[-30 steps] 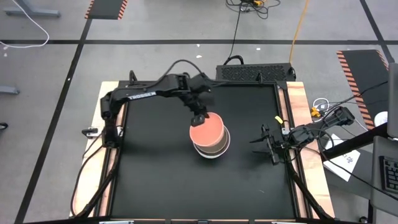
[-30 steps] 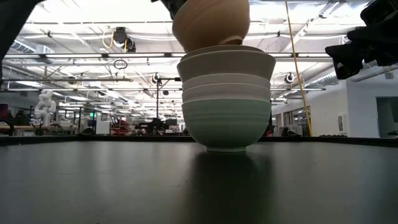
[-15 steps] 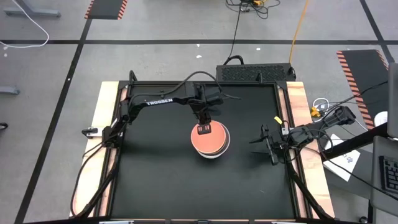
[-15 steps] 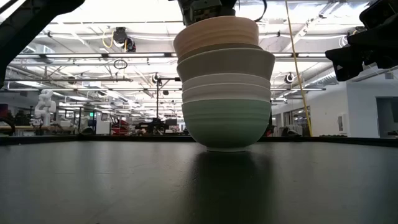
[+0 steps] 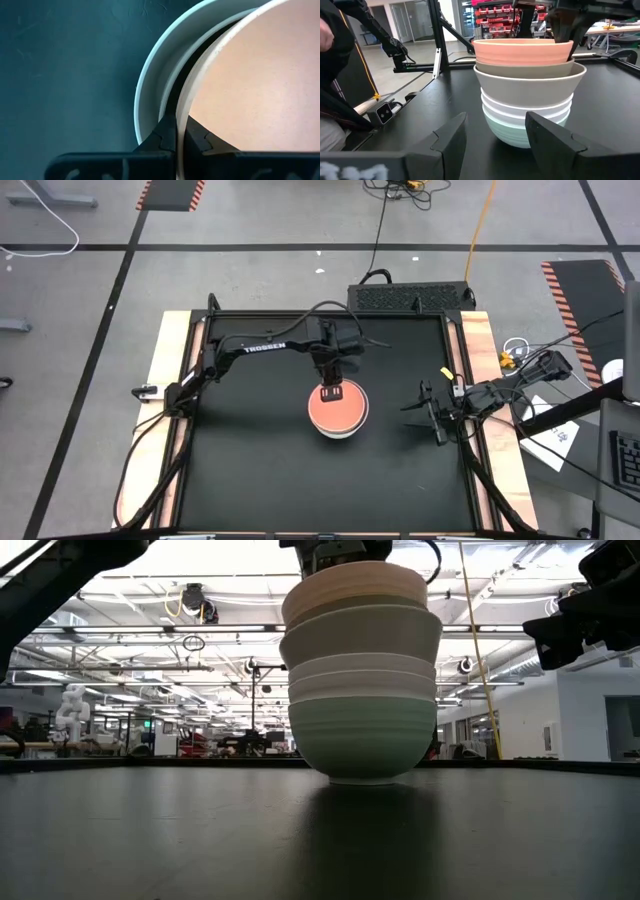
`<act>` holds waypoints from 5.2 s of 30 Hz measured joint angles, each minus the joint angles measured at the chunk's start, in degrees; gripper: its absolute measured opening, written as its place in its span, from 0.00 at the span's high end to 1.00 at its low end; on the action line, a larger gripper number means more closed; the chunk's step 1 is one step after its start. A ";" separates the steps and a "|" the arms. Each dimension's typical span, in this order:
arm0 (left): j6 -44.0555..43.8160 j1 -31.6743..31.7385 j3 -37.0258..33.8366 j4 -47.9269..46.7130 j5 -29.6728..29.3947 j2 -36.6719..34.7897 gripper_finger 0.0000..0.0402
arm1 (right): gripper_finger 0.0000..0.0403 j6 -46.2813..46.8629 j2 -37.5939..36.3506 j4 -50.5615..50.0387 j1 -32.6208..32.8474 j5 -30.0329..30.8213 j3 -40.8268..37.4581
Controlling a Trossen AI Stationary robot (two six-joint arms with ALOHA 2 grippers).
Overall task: Nest bowls inside each other
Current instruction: Stack the light orange bowl on the light gray bowl, then return to Home Position
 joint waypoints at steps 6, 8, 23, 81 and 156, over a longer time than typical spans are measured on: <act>-1.04 -0.20 0.02 0.26 -0.75 0.35 0.99 | 0.52 -0.16 0.00 0.00 0.00 0.00 0.00; -1.09 -0.60 0.02 0.26 -1.36 0.35 0.99 | 0.52 -0.43 0.01 0.00 0.00 0.00 0.01; 2.60 -4.77 3.94 4.09 -4.37 -0.93 0.81 | 0.52 0.18 0.22 0.00 0.00 -0.02 0.01; 8.46 -8.52 -2.37 9.51 -0.02 -6.71 0.75 | 0.52 5.80 5.39 0.00 0.02 -0.04 0.01; -12.78 -10.12 -130.22 78.69 -18.53 -118.29 0.76 | 0.52 2.67 5.31 2.64 1.88 1.99 0.00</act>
